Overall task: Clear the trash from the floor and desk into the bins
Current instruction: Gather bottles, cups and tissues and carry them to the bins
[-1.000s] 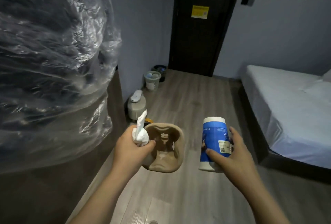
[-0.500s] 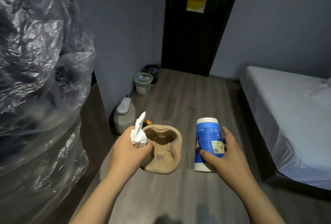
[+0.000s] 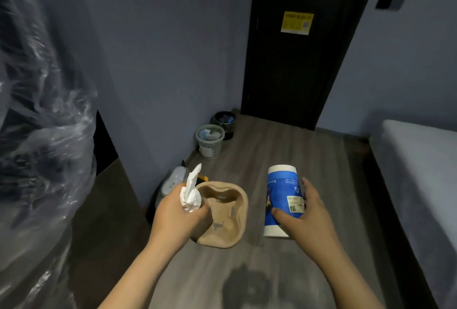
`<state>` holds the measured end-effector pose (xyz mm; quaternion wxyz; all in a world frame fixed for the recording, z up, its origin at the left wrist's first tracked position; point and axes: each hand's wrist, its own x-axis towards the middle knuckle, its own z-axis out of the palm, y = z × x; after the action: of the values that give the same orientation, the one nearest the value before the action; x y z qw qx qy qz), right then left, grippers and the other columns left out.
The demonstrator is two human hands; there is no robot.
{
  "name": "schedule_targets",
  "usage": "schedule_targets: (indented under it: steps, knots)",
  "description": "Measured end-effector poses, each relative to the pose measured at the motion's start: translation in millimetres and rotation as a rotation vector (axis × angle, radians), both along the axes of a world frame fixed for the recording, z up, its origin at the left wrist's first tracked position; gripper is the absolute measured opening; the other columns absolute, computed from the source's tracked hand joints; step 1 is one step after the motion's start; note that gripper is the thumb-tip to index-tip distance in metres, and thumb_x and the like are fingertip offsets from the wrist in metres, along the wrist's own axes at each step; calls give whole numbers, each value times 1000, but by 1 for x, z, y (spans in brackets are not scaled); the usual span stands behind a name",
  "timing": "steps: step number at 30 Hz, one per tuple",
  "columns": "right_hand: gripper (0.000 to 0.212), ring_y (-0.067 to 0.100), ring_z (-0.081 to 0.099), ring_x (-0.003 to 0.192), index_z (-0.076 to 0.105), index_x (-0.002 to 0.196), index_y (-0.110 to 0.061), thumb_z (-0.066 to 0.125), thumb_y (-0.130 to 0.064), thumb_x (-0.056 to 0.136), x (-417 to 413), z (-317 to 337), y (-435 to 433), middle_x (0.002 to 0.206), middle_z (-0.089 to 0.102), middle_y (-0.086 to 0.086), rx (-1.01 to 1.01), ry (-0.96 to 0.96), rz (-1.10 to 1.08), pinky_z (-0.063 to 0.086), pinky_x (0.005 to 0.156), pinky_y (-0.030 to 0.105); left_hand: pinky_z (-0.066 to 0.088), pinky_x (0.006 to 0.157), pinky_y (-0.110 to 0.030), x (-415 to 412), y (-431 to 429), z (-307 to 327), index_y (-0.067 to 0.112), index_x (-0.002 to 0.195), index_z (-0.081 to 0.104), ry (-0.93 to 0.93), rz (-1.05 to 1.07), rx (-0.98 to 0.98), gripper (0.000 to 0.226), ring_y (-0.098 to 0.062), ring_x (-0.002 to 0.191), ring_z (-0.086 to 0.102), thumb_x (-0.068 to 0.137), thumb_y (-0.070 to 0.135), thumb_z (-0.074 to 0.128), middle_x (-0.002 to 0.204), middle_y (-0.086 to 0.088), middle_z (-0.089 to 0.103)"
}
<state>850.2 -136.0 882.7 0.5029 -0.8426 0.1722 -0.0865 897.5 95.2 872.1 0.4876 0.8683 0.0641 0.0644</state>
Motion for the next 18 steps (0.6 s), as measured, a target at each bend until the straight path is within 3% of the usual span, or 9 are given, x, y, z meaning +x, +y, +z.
schedule_targets:
  steps: [6,11,13,18]
  knots:
    - [93,6,58,101,21,147,-37,76,-30,72,111,-14,-28,126,44,-11,8,52,62,47,72,22,39,54,-37,100,-11,-10,11,70,46,-24,37,-11,20,-18,55,43,67,11,66,62,-15,54]
    - [92,4,59,94,24,147,-34,77,-25,73,226,-27,-40,120,46,-10,37,74,66,45,59,13,36,54,-23,211,-15,-27,20,64,44,9,45,-41,21,-9,53,44,63,20,65,54,6,50]
    - [90,3,59,88,26,146,-31,78,-23,73,274,-26,-40,112,49,-12,47,91,64,44,55,12,36,53,-26,260,-10,-31,14,64,44,40,73,-44,22,-13,54,43,56,28,60,55,4,48]
    - [81,-3,60,84,36,138,-33,80,-25,71,378,-19,-41,103,55,-19,-43,62,60,42,61,14,37,51,-28,374,2,-34,23,62,46,73,64,-54,20,-9,53,48,52,33,60,56,11,54]
